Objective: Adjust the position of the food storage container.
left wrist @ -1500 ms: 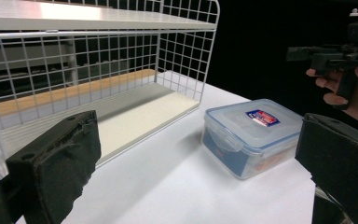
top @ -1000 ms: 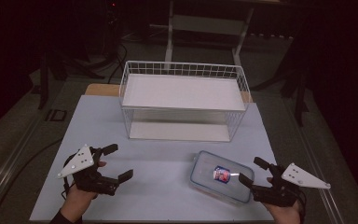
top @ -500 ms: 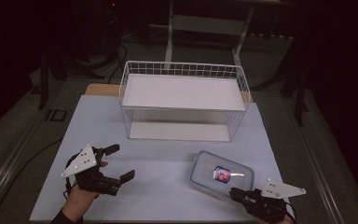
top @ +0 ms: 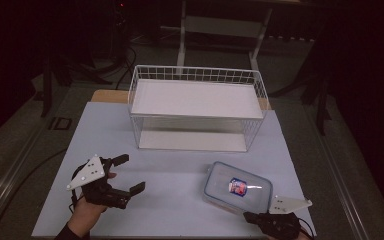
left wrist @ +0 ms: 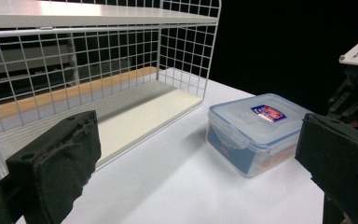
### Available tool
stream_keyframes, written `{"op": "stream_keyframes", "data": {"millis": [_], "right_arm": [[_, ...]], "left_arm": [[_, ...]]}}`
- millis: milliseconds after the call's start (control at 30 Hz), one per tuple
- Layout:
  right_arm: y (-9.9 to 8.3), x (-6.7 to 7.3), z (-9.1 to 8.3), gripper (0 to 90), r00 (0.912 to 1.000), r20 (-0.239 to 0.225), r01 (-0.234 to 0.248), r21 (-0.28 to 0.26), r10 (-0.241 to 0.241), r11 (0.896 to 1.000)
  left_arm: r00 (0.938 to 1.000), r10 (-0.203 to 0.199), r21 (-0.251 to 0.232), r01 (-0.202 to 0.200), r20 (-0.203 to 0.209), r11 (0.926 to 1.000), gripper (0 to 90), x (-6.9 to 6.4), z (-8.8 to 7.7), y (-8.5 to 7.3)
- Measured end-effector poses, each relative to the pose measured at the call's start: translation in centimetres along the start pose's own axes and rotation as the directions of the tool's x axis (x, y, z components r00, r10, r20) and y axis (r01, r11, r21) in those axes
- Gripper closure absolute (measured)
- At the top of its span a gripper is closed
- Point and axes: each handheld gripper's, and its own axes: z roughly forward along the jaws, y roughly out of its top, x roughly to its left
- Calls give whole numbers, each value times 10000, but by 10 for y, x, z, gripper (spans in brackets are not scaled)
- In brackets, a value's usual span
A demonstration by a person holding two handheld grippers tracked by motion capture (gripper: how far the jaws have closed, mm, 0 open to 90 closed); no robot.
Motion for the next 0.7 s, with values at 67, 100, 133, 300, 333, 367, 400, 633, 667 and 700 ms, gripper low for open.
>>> {"op": "stream_keyframes", "data": {"millis": [67,100,133,300,333,367,400,633,667,700], "right_arm": [[-1,-3,-1,900,9997,-135,-192,-119,190,9997],[-1,-4,-2,900,9998,138,-174,-90,175,9998],[-1,-6,-2,900,9996,195,-183,-84,185,9998],[0,-14,-3,900,9988,426,-246,-111,250,9996],[0,-14,-3,900,9988,426,-246,-111,250,9996],[1,-15,-3,900,9986,467,-244,-129,249,9996],[1,-17,-3,900,9987,469,-196,-114,201,9997],[5,-26,-3,900,9956,912,-211,-104,220,9997],[6,-28,-3,900,9951,961,-200,-130,212,9997],[7,-30,-4,900,9951,970,-184,-123,195,9998]], "left_arm": [[10000,-26,15,26,-3,10000,0,0,0,0],[10000,-6,12,6,-1,10000,0,0,0,0],[10000,-11,13,11,13,10000,0,0,1,0],[10000,19,82,-19,10,10000,0,0,1,-1],[10000,0,77,-1,20,10000,0,0,2,-1],[10000,-4,80,4,29,10000,0,0,2,-1],[10000,20,72,-20,12,10000,0,0,2,-1],[10000,1,17,-1,47,10000,0,0,3,-2],[10000,-1,26,1,50,10000,0,0,3,-2],[10000,5,21,-5,52,10000,0,0,3,-2]]}}
